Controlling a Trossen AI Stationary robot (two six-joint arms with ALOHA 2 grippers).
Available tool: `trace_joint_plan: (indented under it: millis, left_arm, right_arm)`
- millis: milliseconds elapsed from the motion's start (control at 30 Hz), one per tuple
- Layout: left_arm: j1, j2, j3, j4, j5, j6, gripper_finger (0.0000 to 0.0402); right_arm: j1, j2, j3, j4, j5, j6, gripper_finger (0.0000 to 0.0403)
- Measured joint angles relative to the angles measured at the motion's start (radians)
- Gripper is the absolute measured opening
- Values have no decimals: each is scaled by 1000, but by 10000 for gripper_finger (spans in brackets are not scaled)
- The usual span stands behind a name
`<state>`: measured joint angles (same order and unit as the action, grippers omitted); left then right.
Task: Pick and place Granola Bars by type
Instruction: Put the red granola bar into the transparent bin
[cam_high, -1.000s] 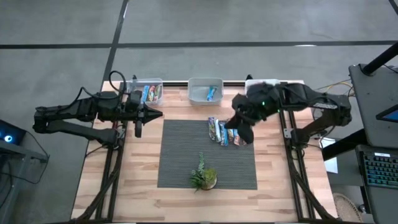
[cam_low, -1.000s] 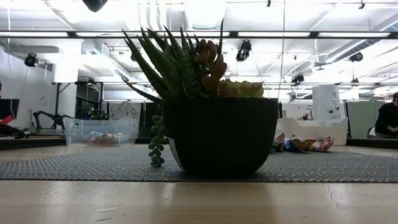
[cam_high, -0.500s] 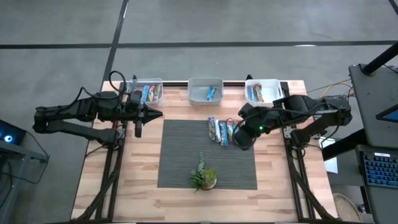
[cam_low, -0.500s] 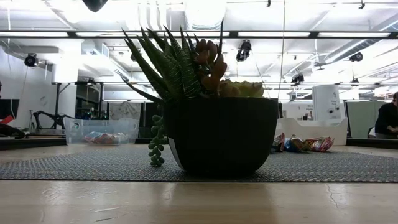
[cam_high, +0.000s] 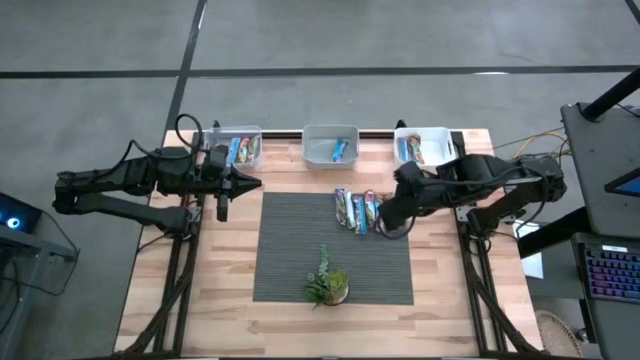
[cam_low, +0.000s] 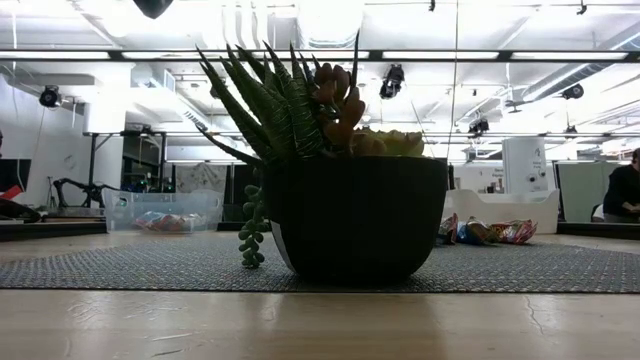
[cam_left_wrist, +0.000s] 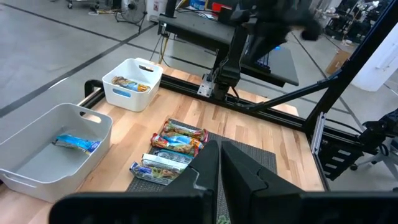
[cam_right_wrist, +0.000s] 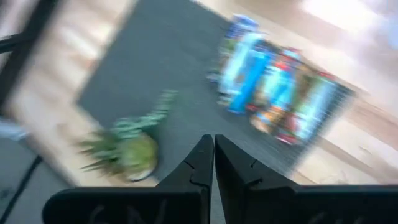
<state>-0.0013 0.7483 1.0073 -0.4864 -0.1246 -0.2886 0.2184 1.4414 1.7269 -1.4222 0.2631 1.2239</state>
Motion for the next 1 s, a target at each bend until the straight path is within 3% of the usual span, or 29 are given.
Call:
trace_joint_plan:
  millis: [167, 333, 633, 1000]
  left_arm:
    - [0, 0, 0, 0, 0, 0, 0]
    - [0, 0, 0, 0, 0, 2, 0]
    - [0, 0, 0, 1, 0, -1, 0]
    - [0, 0, 0, 0, 1, -2, 0]
  right_arm:
    - [-4, 0, -73, -152, 21, 162, 8]
    - [-34, -12, -164, -142, 21, 217, 8]
    - [-162, -42, -304, -128, -9, 164, 8]
    - [-320, -183, -549, 175, -98, 52, 8]
